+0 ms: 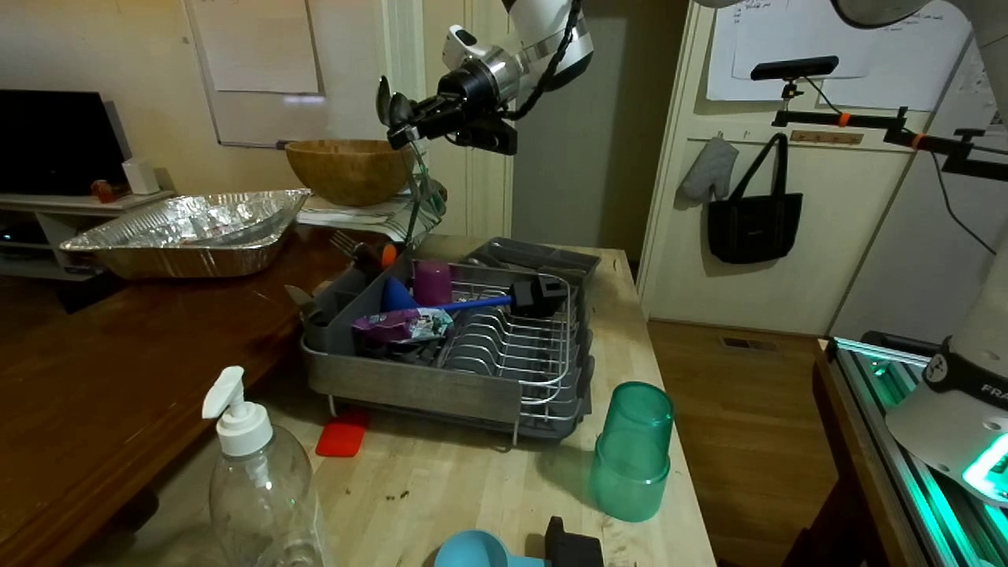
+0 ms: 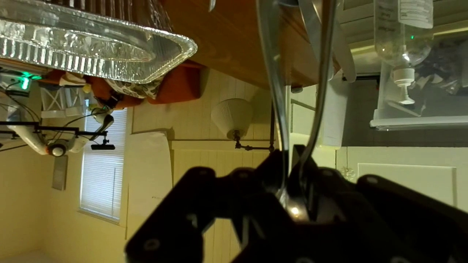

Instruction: Put the tongs in the drying rack

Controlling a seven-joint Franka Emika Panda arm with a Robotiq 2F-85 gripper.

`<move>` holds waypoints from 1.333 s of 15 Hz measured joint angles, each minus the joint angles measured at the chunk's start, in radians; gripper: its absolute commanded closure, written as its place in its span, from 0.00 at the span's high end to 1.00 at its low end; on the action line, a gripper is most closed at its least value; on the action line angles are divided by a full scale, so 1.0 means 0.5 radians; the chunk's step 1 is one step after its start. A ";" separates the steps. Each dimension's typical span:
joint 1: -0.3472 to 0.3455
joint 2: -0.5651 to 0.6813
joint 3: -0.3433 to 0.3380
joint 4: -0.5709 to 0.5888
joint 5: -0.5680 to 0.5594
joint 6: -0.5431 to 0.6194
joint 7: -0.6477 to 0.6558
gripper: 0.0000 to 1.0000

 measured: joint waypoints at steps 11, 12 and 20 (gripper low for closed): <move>0.167 0.259 -0.271 0.389 0.068 -0.215 0.006 0.03; 0.167 0.308 -0.273 0.467 0.068 -0.275 0.012 0.03; 0.191 0.802 -0.248 1.122 0.062 -0.644 0.180 0.03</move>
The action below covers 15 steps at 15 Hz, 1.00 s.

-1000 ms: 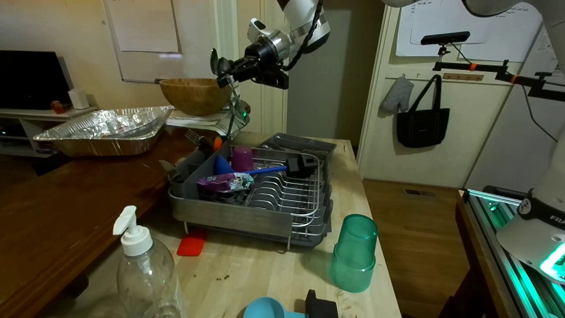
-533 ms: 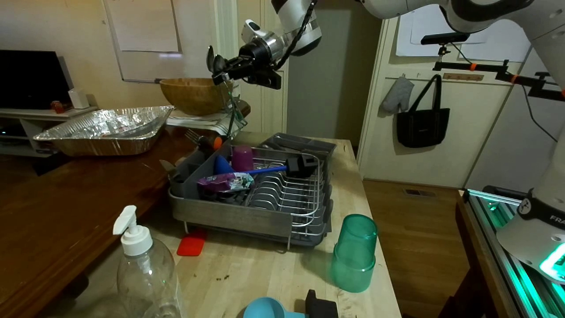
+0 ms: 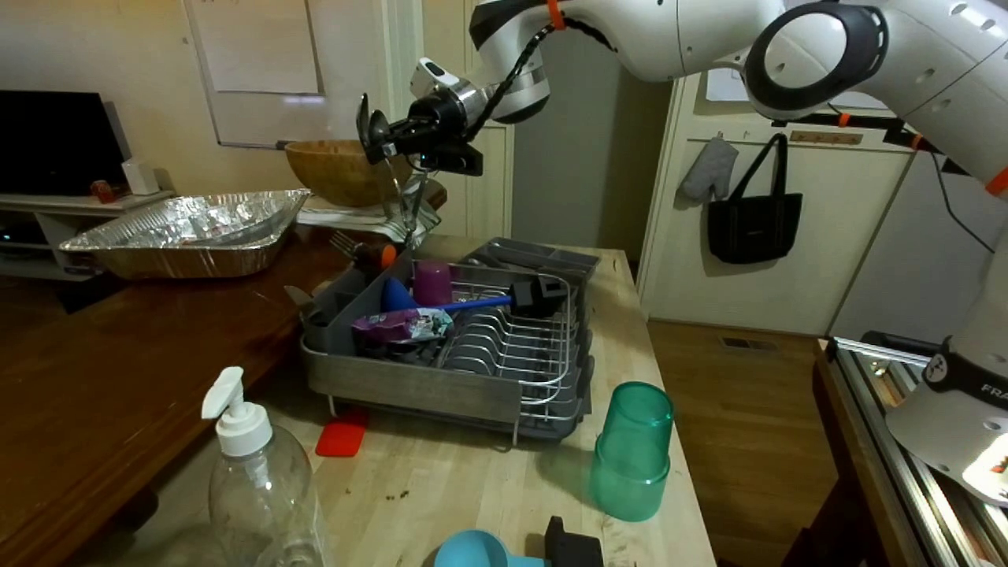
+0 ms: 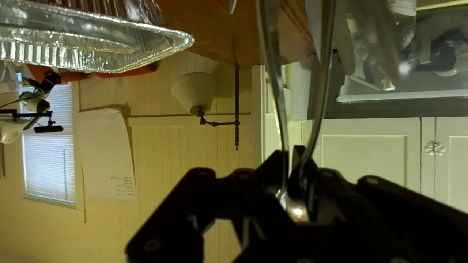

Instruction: Put the tongs in the drying rack

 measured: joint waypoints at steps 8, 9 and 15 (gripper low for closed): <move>0.052 0.341 0.014 0.447 -0.009 -0.067 0.170 0.03; 0.058 0.360 0.008 0.479 -0.015 -0.066 0.176 0.03; 0.111 0.396 -0.058 0.564 -0.027 0.112 0.315 0.03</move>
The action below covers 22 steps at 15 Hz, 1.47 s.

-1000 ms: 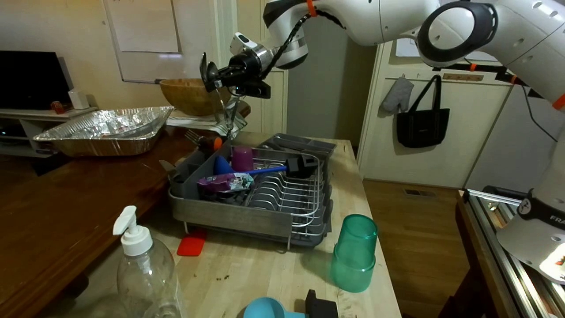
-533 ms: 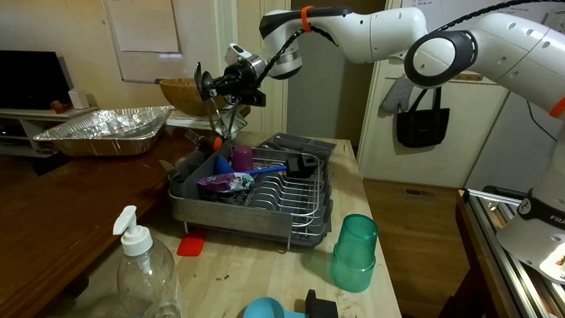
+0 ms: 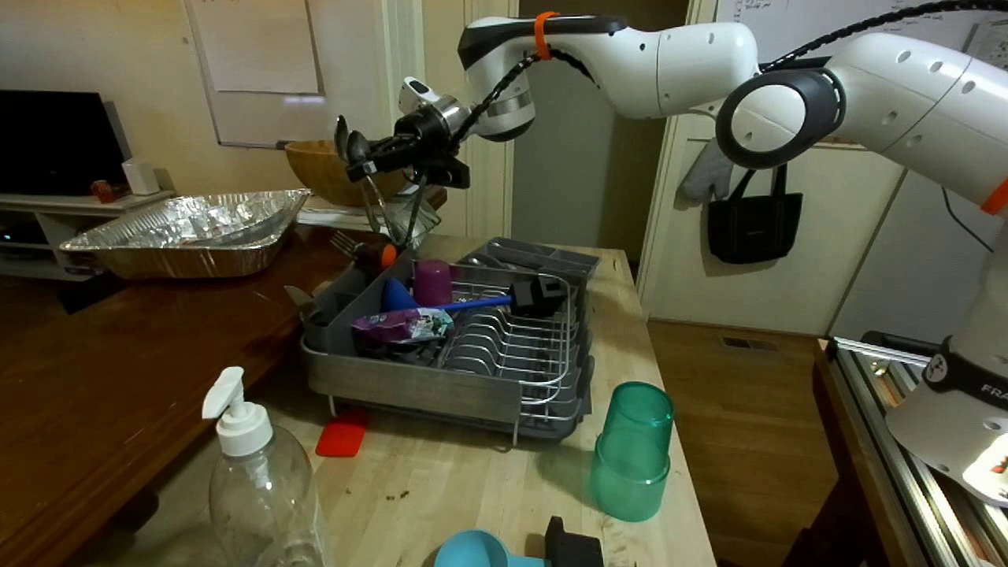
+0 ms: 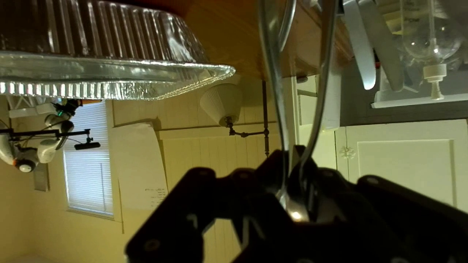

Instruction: Put the tongs in the drying rack

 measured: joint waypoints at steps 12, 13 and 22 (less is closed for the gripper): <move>0.062 0.010 0.018 -0.070 0.008 0.313 -0.005 0.03; 0.068 0.010 0.018 -0.077 0.008 0.314 -0.005 0.03; 0.057 -0.005 0.005 -0.192 0.011 0.590 0.006 0.03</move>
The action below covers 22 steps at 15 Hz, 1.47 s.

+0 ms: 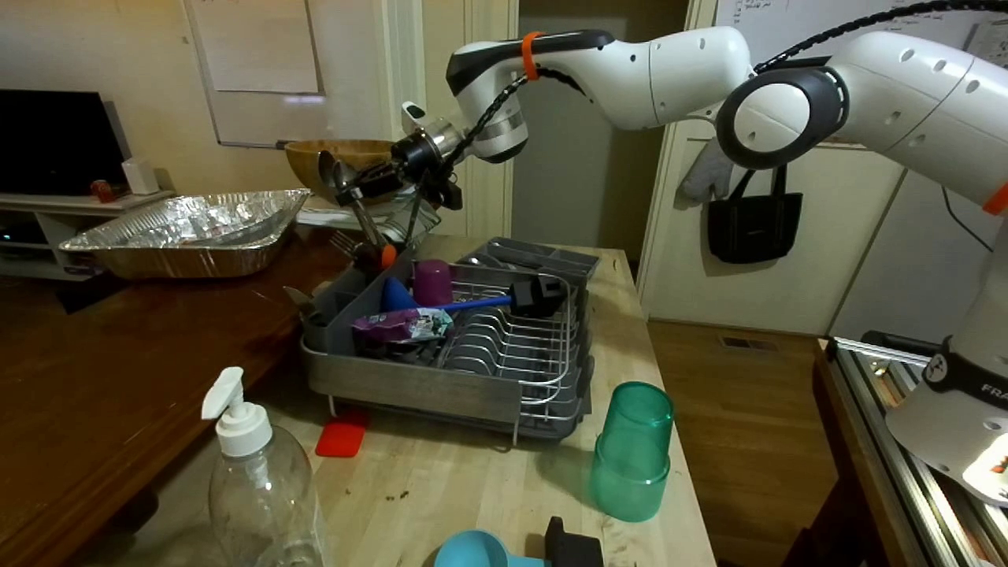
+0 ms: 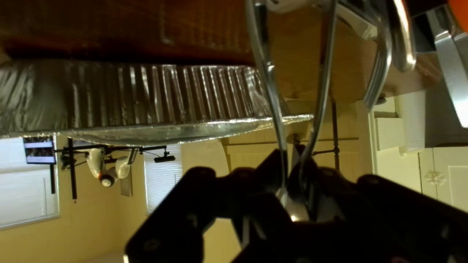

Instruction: Put the tongs in the drying rack

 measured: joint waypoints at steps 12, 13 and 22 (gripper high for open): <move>0.025 -0.213 0.049 -0.397 -0.004 0.380 0.021 0.03; 0.026 -0.249 0.062 -0.443 -0.004 0.428 0.004 0.03; 0.034 -0.670 0.187 -1.006 0.092 0.678 -0.122 0.03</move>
